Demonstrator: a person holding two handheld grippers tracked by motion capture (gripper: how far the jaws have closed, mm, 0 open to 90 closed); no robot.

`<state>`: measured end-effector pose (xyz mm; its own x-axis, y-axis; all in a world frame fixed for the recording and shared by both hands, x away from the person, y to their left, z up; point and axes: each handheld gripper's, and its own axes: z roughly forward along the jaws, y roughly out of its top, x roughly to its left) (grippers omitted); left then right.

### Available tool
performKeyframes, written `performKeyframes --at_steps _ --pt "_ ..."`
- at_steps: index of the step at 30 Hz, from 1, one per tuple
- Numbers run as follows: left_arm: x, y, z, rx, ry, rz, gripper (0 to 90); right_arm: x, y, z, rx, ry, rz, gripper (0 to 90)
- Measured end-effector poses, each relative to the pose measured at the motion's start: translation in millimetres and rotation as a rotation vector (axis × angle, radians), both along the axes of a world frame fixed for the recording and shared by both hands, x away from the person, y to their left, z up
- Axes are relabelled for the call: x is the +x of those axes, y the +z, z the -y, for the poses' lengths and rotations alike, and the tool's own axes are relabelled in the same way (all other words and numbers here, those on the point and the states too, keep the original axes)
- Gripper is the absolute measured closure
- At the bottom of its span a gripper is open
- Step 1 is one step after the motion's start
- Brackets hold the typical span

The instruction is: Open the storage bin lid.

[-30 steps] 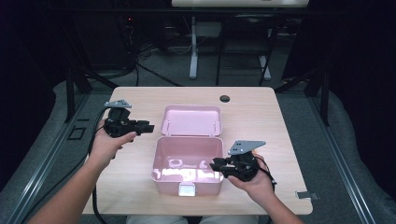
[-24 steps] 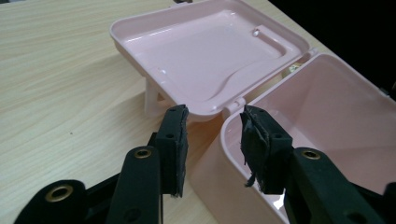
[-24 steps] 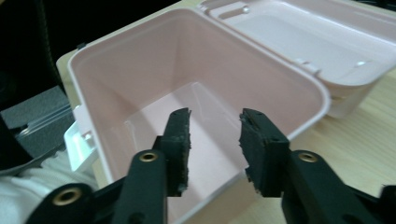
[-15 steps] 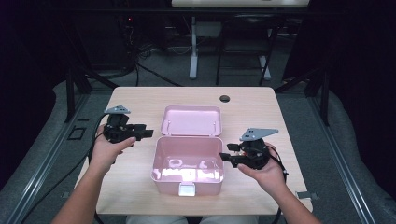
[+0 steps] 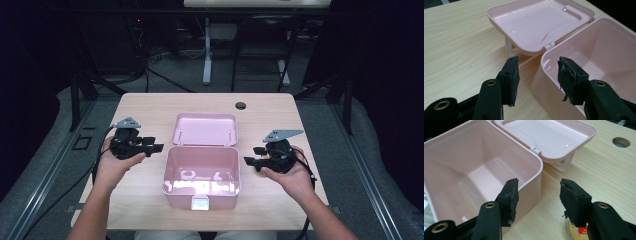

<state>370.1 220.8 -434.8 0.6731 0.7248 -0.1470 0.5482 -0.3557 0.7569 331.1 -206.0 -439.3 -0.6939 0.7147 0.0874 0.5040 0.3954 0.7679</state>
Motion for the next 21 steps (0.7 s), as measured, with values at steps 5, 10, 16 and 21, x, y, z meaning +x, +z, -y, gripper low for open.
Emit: performKeyframes --at_steps 5,10,16,21 --pt "-2.9 -1.1 -5.8 0.003 0.008 0.006 51.3 5.1 0.0 5.2 -0.012 -0.025 0.009 46.5" --pt "-3.5 -3.5 -8.3 0.013 0.004 -0.009 50.7 15.0 -5.2 14.0 -0.037 -0.062 0.008 42.2" --pt "-5.0 -5.4 -6.6 0.012 0.002 -0.015 50.2 24.1 -9.8 26.1 -0.073 -0.106 -0.022 40.2" --pt "-6.3 -3.2 -5.9 0.025 -0.003 -0.004 50.3 27.7 -11.2 30.7 -0.115 -0.111 -0.044 36.9"
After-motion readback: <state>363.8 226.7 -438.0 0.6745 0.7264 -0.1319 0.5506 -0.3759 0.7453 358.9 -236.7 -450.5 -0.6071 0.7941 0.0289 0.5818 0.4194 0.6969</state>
